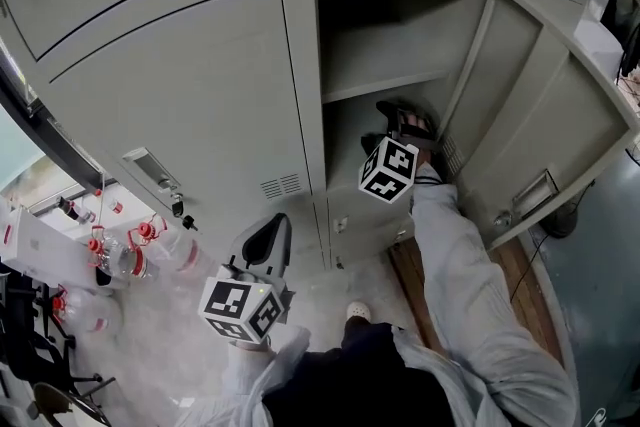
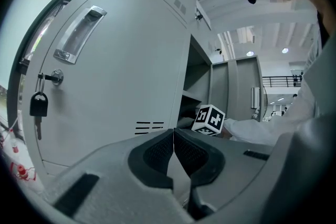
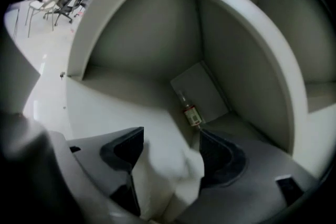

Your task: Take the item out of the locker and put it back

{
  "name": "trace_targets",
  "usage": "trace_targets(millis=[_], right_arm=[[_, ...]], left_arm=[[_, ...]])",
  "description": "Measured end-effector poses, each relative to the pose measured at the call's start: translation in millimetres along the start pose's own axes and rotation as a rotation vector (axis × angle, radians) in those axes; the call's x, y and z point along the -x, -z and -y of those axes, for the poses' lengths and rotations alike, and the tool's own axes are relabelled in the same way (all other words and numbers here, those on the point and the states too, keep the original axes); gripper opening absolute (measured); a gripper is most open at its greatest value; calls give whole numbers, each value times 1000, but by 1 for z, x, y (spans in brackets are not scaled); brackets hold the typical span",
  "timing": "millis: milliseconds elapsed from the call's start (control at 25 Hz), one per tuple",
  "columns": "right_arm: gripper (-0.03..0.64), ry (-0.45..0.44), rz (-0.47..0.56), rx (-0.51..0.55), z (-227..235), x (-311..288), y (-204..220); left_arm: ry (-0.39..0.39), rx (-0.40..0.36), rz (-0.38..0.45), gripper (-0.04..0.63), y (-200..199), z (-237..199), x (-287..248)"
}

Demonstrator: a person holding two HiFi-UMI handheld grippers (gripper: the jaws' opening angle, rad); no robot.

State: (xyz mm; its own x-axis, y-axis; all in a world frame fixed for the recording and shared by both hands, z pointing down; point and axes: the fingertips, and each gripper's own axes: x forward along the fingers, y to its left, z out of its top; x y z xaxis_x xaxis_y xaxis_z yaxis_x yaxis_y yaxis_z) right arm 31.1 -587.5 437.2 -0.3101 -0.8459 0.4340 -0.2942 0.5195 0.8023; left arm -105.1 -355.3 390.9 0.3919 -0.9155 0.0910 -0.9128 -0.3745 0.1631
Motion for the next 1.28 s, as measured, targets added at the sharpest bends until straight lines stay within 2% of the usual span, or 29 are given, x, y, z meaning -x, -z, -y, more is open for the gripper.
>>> trace_targets(millis=[480, 880, 1120, 1280], right_arm=[[318, 1, 92, -308, -41, 118, -25], [318, -5, 228, -698, -99, 241, -32], [315, 8, 341, -918, -111, 298, -26], [304, 2, 431, -1054, -106, 325, -17]], left_arm=[[86, -19, -2, 9, 7, 31, 82], [163, -45, -16, 9, 28, 63, 154], [188, -40, -27, 9, 38, 88, 166], [175, -29, -21, 9, 40, 104, 156]])
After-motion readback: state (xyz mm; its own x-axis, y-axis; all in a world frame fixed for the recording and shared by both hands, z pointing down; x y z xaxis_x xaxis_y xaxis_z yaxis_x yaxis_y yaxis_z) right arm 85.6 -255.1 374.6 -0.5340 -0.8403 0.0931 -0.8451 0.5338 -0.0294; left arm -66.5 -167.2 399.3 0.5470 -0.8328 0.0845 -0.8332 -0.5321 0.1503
